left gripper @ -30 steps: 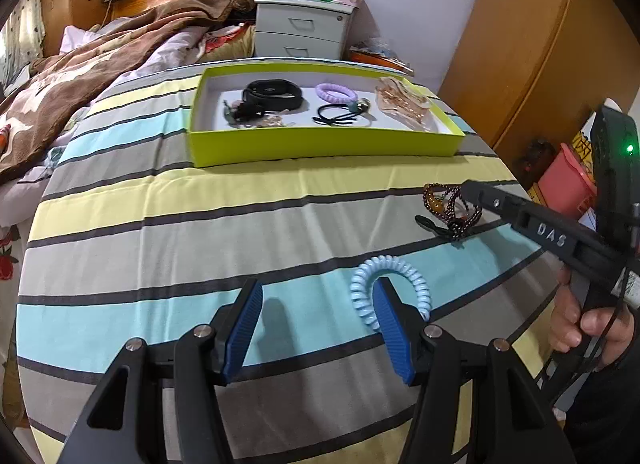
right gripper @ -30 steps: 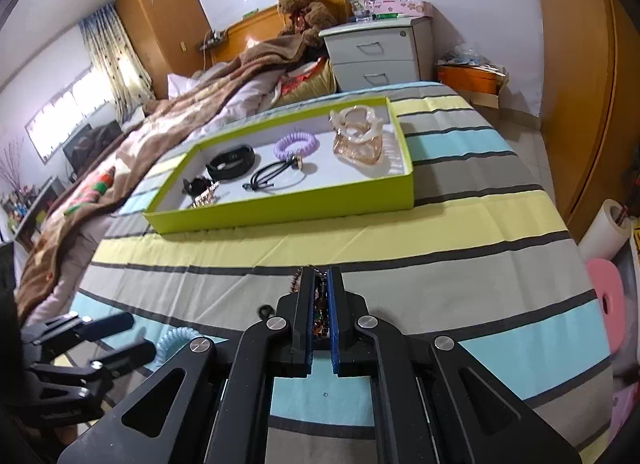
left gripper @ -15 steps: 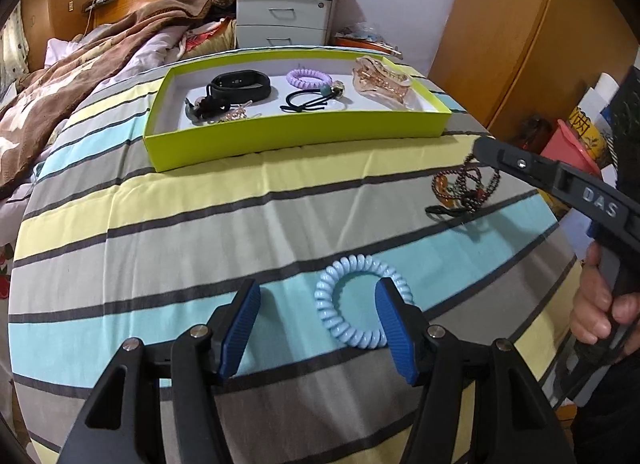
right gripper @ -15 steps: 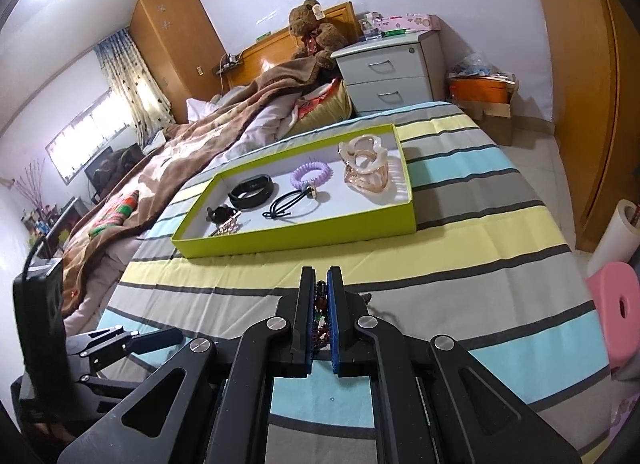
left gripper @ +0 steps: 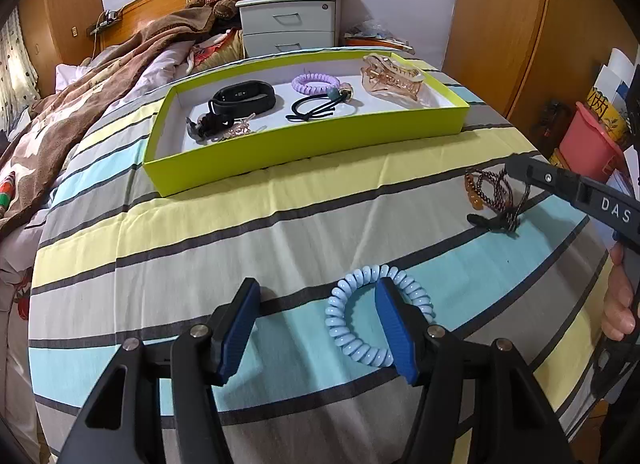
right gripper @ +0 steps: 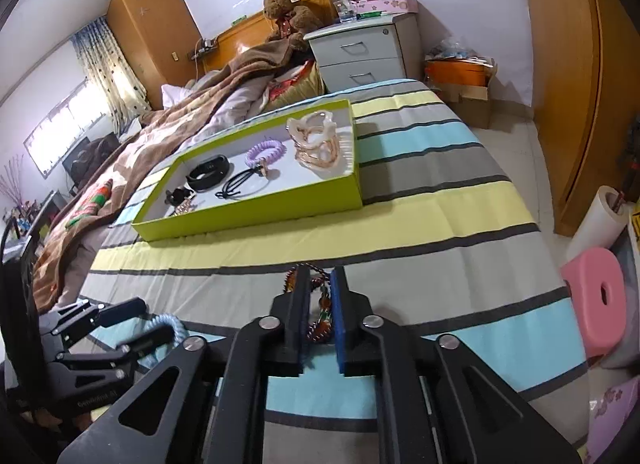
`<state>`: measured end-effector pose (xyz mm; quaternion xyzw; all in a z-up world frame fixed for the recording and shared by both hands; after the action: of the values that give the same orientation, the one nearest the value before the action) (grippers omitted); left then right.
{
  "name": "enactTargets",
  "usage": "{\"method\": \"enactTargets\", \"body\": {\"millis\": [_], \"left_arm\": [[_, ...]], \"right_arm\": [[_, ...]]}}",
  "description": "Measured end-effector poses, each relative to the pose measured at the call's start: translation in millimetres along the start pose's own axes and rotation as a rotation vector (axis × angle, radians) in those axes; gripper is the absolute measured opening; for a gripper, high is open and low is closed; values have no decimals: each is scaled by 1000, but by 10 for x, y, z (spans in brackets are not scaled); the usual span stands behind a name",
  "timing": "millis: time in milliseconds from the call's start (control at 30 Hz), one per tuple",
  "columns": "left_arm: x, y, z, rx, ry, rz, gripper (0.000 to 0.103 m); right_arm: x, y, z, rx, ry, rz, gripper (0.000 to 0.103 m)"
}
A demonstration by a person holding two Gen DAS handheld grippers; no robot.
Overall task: Organize jewelry
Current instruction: 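Grasp the brown beaded bracelet with the right tool while the left grasps the light-blue coil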
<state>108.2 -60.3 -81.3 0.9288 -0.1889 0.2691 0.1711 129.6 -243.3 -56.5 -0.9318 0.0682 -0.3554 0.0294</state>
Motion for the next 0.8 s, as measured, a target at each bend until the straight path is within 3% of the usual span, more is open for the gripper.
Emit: {"method": "enactTargets", "body": {"millis": [167, 200, 300, 500, 633, 700, 800], "left_arm": [[22, 3, -13, -1, 11, 3, 32], [23, -3, -18, -2, 12, 0, 25], [26, -20, -30, -3, 16, -10, 16], [26, -52, -37, -14, 20, -31, 13], [29, -60, -40, -10, 19, -28, 13], [31, -62, -40, -13, 20, -34, 14], [35, -61, -37, -15, 21, -35, 15]], "right_arm": [[-43, 71, -68, -38, 22, -54, 23], [-62, 59, -105, -34, 34, -87, 26], [-127, -15, -171, 27, 44, -161, 30], [-233, -326, -133, 108, 36, -361, 30], [-291, -380, 5, 65, -10, -442, 34], [-313, -373, 29, 52, -23, -467, 46], [-333, -356, 54, 34, -23, -497, 47]]}}
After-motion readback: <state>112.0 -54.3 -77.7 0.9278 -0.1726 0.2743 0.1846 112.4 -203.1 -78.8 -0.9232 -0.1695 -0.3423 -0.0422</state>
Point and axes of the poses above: each gripper's, at about its wrist camera, not at the fingertips, and z roughly the way its jaws point, y to its right, x to its top, the point moved 8 cm from there along z, roughly the way its jaws point, and after that the axes turned 15 degrees about -x, right-handed, at the moved point
